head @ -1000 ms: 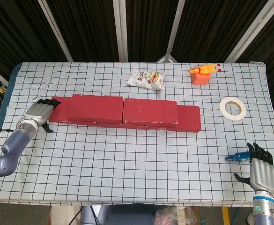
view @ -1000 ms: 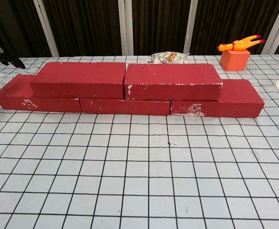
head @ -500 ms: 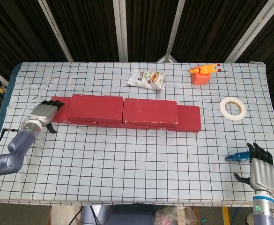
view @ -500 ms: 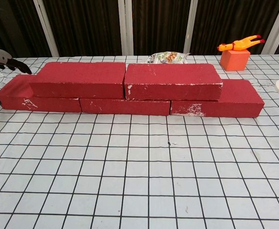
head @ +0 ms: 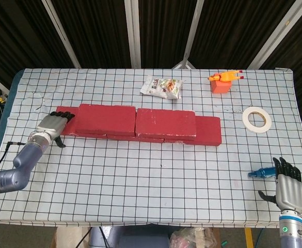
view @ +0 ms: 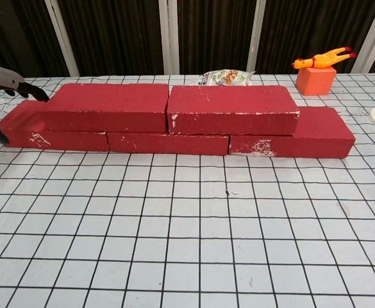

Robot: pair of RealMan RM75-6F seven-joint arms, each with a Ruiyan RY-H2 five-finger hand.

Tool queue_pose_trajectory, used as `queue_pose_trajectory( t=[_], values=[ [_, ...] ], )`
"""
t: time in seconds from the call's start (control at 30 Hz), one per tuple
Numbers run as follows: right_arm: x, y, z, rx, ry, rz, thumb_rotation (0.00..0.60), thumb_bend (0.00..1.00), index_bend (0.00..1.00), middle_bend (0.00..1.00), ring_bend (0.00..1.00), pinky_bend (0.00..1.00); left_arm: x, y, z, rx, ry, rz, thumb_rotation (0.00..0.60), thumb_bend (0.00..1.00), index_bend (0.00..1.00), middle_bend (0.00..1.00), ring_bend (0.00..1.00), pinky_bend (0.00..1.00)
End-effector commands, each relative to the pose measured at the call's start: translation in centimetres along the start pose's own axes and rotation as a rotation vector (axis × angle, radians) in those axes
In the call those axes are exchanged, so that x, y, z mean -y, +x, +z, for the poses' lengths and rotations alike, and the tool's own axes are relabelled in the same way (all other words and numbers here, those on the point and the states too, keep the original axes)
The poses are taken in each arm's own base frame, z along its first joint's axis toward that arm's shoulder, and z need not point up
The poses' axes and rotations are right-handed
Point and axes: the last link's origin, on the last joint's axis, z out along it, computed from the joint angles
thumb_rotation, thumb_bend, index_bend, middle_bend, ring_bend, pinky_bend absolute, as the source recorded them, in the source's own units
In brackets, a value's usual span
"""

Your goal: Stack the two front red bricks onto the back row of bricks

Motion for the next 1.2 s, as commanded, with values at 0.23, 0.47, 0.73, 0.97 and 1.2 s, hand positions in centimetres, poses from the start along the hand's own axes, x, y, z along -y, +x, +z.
queue_pose_trajectory(
  t=[0.23,0.47,0.73,0.97,1.2],
  values=[
    [-0.1,0.1,0.0,-0.002,-0.002,0.004,0.6,0.18,0.05,0.0,0.0,0.0,-0.5,0.0,0.2,-0.002,-0.006,0.004,0.6,0.0,0.02,0.0,0.0,0.02],
    [-0.1,0.1,0.0,0.0,-0.003,0.004,0.6,0.18,0.05,0.0,0.0,0.0,-0.8,0.1,0.2,-0.003,-0.013,0.011,0.6,0.0,0.02,0.0,0.0,0.02],
    [-0.1,0.1,0.1,-0.001,-0.005,0.004,0.6,0.18,0.05,0.0,0.0,0.0,-1.1,0.1,0.3,-0.005,-0.015,0.015,0.6,0.0,0.02,0.0,0.0,0.02],
    [-0.1,0.1,0.1,0.001,-0.003,0.003,0.6,0.18,0.05,0.0,0.0,0.0,-1.4,0.2,0.3,-0.004,-0.02,0.02,0.6,0.0,0.02,0.0,0.0,0.02],
    [-0.1,0.1,0.1,0.0,-0.002,0.003,0.6,0.18,0.05,0.0,0.0,0.0,-1.5,0.2,0.3,-0.003,-0.019,0.021,0.6,0.0,0.02,0.0,0.0,0.02]
  ],
)
